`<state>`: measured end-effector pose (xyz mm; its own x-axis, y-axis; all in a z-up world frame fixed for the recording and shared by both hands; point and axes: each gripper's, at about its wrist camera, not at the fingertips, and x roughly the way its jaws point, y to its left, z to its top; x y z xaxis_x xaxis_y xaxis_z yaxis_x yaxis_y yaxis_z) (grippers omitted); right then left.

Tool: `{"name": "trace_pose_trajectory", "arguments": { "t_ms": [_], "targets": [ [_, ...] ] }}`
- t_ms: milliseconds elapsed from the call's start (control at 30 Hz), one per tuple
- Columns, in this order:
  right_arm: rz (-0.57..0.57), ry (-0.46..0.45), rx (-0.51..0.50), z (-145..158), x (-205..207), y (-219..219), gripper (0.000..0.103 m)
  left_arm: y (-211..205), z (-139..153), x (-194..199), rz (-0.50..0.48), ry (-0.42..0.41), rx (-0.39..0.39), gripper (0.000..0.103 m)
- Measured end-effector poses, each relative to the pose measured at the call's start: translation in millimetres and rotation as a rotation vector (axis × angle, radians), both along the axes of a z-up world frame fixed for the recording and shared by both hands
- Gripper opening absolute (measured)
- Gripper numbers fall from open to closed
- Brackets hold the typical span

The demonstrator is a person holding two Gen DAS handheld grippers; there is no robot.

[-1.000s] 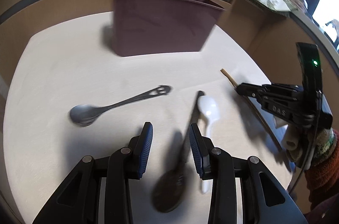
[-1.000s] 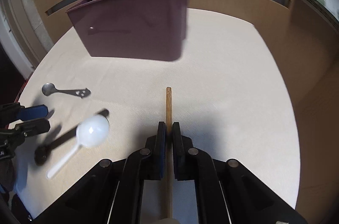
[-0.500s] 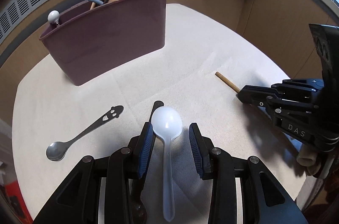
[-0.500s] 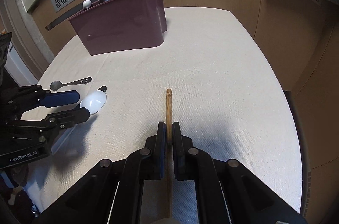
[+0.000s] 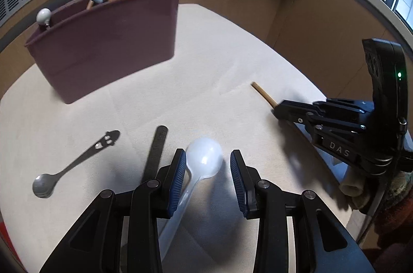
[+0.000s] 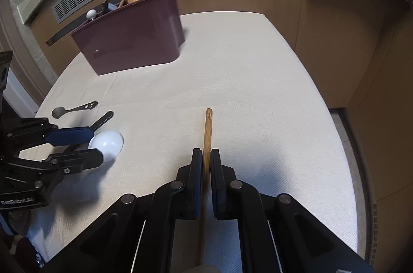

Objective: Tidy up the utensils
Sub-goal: 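Grasp the white plastic spoon with the left gripper while the right gripper holds the chopstick, then lift the chopstick and white spoon and lower both into the maroon holder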

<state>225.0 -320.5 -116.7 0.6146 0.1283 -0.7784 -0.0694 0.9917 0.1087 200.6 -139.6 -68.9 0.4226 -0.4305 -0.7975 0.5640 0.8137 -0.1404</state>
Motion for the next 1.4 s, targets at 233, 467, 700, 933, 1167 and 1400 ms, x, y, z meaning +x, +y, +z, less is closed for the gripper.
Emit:
{"name": "trace_pose_trajectory", "arguments": {
  "t_ms": [233, 467, 700, 933, 1167, 1400],
  "targets": [
    [-0.026, -0.009, 0.023, -1.0, -4.9, -11.7, 0.006, 20.8, 6.4, 1.5, 0.114, -0.069, 0.06, 0.037],
    [-0.027, -0.018, 0.042, -1.5, -5.7, -14.6, 0.006, -9.8, -6.6, -4.2, -0.002, -0.059, 0.105, 0.037],
    [-0.027, -0.014, 0.048, -2.8, -8.4, -18.6, 0.006, -24.7, -13.3, 4.0, -0.078, -0.059, 0.171, 0.037],
    [0.004, 0.003, -0.044, -2.3, 3.1, -7.2, 0.009, -19.3, -9.7, 10.2, -0.082, -0.04, 0.173, 0.037],
    [0.075, -0.003, -0.197, -1.8, 12.8, 13.8, 0.007, -12.7, -11.7, 13.2, -0.086, -0.015, 0.154, 0.037],
    [0.083, -0.037, -0.038, 12.4, 0.3, 6.6, 0.006, -18.7, -19.6, 25.2, -0.098, -0.006, 0.178, 0.037]
  ]
}}
